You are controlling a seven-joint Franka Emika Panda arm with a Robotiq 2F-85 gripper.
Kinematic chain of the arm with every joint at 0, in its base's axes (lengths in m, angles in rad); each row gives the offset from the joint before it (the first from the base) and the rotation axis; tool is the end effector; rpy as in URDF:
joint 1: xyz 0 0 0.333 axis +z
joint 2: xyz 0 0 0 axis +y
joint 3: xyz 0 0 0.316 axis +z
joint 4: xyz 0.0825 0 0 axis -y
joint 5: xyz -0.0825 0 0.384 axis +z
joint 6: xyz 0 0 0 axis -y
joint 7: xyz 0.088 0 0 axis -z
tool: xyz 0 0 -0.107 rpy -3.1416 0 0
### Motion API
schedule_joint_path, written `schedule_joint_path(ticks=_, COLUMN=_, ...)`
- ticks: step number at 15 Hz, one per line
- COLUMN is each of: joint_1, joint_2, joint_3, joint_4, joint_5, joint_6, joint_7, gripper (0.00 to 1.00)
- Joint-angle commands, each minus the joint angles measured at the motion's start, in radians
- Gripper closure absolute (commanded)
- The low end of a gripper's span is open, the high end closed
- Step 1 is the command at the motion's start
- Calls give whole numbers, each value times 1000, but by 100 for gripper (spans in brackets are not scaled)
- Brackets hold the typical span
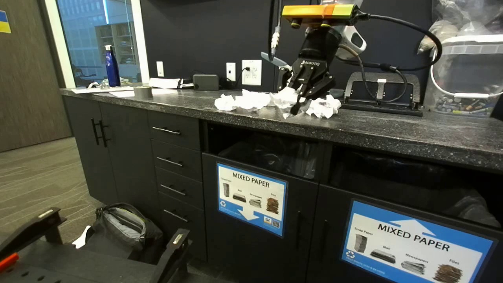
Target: Put all the white pieces of paper in the left bin
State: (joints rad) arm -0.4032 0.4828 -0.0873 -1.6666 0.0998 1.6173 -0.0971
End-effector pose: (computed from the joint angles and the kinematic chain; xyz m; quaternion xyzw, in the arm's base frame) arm 0.5435 -0.2734 0.2978 -0.9430 0.2040 0.2427 0.1013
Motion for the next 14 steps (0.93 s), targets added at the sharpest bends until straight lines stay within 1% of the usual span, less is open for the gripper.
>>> schedule_joint_path(ticks=1, joint_1=49, joint_2=-126, joint_3=-23, joint_4=-248, joint_5=-53, joint_6=55, joint_7=-169, gripper=86)
schedule_joint_path(ticks=3, joint_1=67, joint_2=-156, joint_3=-21, joint_4=-341, joint_5=-95, joint_6=89, joint_7=-245, gripper=87)
schedule_joint_path(ticks=5, joint_1=89, joint_2=-155, joint_3=-13, joint_4=-394, joint_5=-132, joint_6=121, joint_7=-309, gripper=86)
schedule_joint_path(ticks=6, joint_1=102, joint_2=-151, joint_3=-9, joint_4=-418, joint_5=-152, joint_6=158, joint_7=-333, gripper=86)
schedule_joint_path(ticks=8, joint_1=127, joint_2=-136, joint_3=0, joint_4=-456, joint_5=-182, joint_6=257, joint_7=-371, gripper=87)
schedule_joint_path(ticks=10, joint_1=145, joint_2=-128, joint_3=11, joint_4=-499, joint_5=-182, joint_6=404, joint_7=-385, gripper=87)
schedule_joint_path(ticks=12, joint_1=157, joint_2=-129, joint_3=21, joint_4=-546, joint_5=-162, joint_6=558, joint_7=-380, gripper=87)
schedule_joint_path(ticks=13, joint_1=163, joint_2=-130, joint_3=26, joint_4=-568, joint_5=-145, joint_6=618, joint_7=-364, gripper=87)
schedule_joint_path(ticks=14, joint_1=165, joint_2=-129, joint_3=32, joint_4=-579, joint_5=-136, joint_6=646, joint_7=-370, gripper=87)
